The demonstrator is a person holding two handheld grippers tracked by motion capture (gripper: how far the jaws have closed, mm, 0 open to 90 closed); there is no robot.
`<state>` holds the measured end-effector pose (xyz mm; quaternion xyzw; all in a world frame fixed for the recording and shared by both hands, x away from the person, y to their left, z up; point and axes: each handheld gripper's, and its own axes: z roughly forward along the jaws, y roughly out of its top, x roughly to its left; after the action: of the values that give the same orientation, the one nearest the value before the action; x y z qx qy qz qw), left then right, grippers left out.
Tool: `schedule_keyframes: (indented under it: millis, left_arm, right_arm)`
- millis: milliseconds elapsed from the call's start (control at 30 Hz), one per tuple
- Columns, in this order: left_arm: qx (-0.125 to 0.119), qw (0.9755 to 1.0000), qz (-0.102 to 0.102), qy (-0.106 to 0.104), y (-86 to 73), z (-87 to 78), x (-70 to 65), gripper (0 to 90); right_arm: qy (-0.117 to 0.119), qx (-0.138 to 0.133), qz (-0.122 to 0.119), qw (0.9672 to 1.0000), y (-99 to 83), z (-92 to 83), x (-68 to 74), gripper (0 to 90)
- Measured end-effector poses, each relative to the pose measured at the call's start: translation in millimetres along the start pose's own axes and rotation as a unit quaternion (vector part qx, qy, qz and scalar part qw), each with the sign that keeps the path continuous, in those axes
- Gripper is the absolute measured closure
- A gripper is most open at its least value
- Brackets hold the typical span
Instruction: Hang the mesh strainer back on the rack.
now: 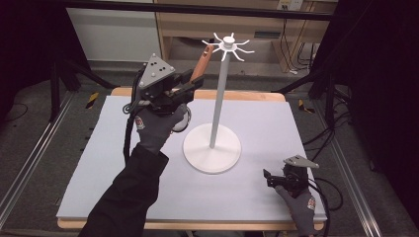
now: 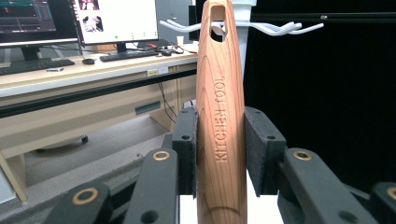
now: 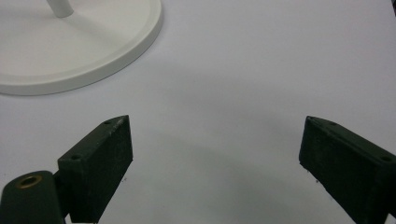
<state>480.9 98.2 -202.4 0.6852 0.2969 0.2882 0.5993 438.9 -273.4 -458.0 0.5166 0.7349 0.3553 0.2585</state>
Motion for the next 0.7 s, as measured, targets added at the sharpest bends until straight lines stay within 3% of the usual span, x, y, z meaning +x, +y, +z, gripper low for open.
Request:
schedule_keyframes:
  millis: [233, 633, 700]
  left_arm:
    - [0.003, 0.9999, -0.009, -0.004, -1.6, 4.6, -0.6, 67.3]
    - [0.004, 1.0000, 0.001, 0.000, -1.3, 7.0, 0.1, 67.3]
    - [0.008, 0.9999, -0.007, -0.007, -1.6, 7.8, 0.3, 67.1]
  right_arm:
    - [0.000, 0.001, 0.001, 1.0000, 0.0, 0.0, 0.1, 10.0]
    - [0.000, 0.001, 0.001, 1.0000, -0.1, 0.4, 0.4, 10.0]
    - [0.002, 0.002, 0.003, 1.0000, -0.2, 0.5, 0.8, 10.0]
